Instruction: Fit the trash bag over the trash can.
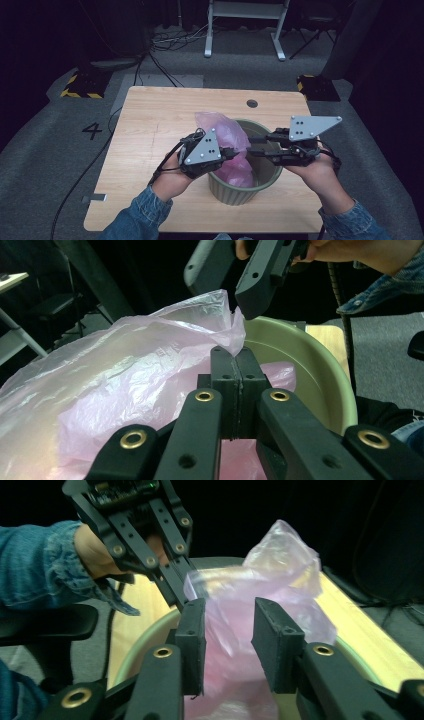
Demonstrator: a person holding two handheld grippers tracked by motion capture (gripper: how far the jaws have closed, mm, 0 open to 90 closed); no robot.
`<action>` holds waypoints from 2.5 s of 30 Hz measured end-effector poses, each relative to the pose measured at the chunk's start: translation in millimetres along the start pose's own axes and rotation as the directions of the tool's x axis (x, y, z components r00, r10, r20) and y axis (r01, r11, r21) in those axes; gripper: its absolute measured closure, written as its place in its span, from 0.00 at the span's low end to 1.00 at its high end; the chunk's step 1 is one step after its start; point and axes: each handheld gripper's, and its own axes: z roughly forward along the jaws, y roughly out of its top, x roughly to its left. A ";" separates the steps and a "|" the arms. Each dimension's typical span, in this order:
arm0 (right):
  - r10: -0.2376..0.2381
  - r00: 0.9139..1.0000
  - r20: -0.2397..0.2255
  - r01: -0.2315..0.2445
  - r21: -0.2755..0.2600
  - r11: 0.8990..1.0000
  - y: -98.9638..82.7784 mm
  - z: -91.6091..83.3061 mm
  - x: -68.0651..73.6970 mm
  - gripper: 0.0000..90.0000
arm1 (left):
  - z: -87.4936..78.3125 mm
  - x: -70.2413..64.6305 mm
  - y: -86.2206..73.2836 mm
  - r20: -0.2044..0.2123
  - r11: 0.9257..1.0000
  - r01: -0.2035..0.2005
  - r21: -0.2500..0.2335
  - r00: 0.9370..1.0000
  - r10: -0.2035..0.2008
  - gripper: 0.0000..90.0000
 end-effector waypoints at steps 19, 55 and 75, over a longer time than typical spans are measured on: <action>0.012 0.997 0.070 -0.014 0.027 1.000 2.6 -14.0 -3.1 1.00 | -20.3 4.5 -6.5 -0.027 0.999 0.007 -0.054 1.000 -0.008 1.00; 0.242 0.909 0.341 -0.284 0.080 0.955 -58.2 -117.2 -38.4 1.00 | -98.6 22.8 -86.1 0.046 0.978 0.149 -0.146 0.989 -0.143 1.00; 0.213 0.916 0.340 -0.260 0.100 0.960 -52.1 -121.7 -21.1 0.98 | -108.9 27.6 -76.9 0.052 0.970 0.190 -0.154 0.982 -0.184 0.51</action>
